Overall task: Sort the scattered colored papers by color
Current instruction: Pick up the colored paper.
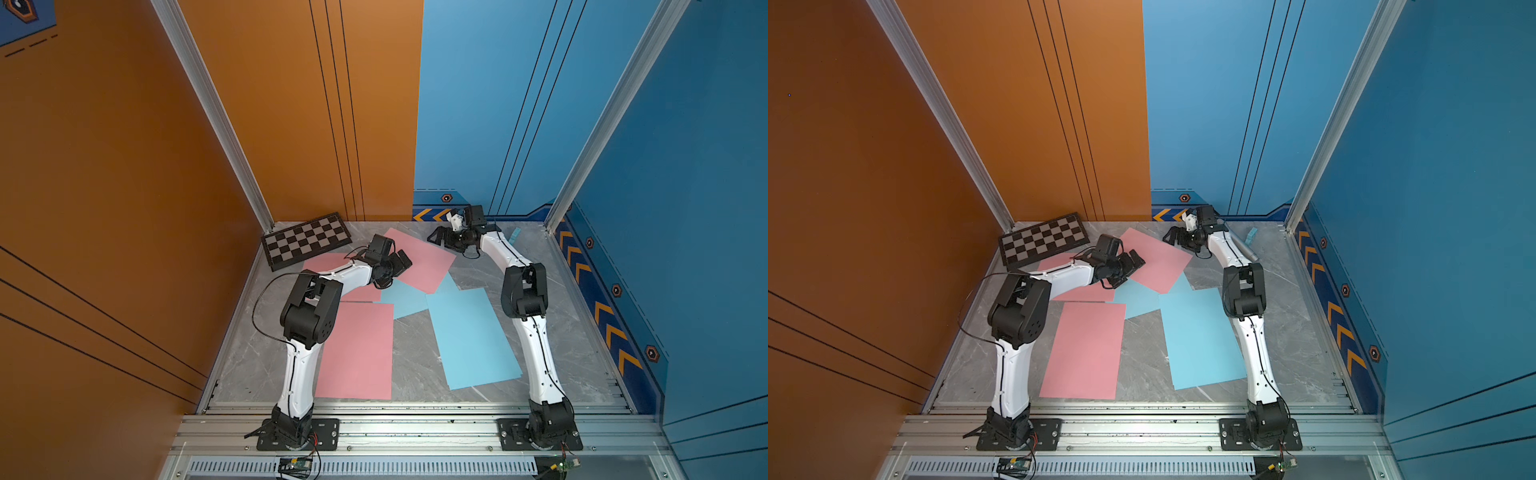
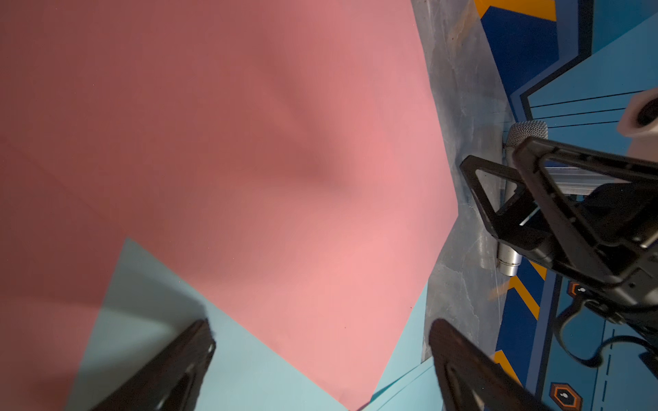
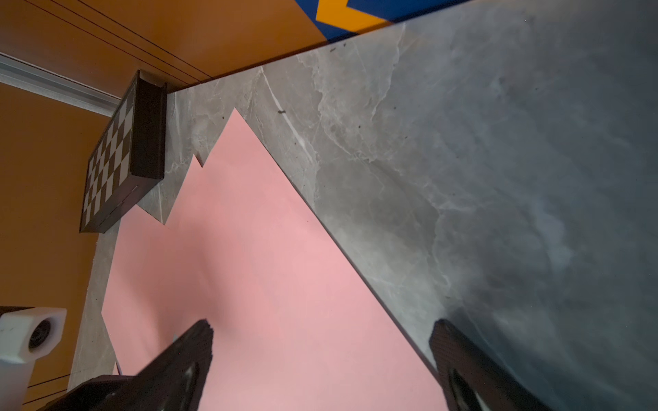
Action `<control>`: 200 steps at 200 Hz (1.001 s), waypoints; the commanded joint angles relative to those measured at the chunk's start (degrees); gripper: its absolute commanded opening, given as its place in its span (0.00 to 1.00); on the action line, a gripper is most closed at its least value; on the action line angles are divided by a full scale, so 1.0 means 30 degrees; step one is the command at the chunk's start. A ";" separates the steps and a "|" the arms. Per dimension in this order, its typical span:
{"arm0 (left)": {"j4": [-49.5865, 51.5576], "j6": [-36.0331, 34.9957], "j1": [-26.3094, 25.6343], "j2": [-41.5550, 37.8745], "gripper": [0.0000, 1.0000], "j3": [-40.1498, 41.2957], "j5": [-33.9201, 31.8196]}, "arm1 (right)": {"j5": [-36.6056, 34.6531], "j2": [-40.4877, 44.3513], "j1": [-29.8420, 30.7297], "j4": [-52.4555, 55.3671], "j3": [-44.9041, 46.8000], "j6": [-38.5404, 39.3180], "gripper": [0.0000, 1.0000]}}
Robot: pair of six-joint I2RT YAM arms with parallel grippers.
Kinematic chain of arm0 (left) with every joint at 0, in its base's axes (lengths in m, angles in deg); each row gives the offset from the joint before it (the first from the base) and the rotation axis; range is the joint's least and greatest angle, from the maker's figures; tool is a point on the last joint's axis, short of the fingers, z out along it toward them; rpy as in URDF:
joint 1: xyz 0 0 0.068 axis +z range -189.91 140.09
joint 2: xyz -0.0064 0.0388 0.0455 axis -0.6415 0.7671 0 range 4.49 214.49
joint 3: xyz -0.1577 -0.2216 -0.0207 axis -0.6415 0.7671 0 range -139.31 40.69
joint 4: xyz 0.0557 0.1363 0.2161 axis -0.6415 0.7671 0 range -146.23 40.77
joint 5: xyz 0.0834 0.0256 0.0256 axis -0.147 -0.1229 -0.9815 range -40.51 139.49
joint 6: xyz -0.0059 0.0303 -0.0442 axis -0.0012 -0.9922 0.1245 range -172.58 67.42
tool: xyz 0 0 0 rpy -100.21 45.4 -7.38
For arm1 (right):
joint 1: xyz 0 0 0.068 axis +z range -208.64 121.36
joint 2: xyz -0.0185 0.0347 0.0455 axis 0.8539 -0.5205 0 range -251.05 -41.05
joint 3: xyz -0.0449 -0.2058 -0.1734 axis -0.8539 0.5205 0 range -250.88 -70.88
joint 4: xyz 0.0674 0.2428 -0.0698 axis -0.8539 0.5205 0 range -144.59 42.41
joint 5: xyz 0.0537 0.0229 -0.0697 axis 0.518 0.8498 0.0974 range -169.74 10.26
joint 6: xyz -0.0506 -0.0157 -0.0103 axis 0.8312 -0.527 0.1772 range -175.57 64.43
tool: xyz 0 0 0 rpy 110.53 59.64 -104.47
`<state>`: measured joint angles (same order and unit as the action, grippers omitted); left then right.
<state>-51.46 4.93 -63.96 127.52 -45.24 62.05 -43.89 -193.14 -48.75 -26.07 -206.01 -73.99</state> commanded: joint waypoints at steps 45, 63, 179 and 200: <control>0.1162 -0.0139 0.0020 0.0732 0.98 -0.0319 -0.0157 | 0.1907 -0.0583 0.0502 0.3066 0.0331 0.1019 0.94; 0.1082 -0.0101 0.0093 0.0963 0.98 -0.0429 0.0059 | 0.2382 -0.0208 0.0517 0.3935 0.0899 0.1766 0.95; 0.0537 -0.0144 0.0133 0.2229 0.98 -0.1682 0.1288 | 0.6288 0.2119 -0.0455 0.2953 0.2766 0.1102 0.79; 0.0405 -0.0100 0.0138 0.2349 0.98 -0.1679 0.1462 | 0.7356 0.2125 -0.0406 0.1912 0.2799 -0.0042 0.67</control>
<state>-52.48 4.89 -63.90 131.45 -50.18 64.74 -26.73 -189.51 -50.10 -18.23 -198.25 -70.45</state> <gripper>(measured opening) 0.980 0.713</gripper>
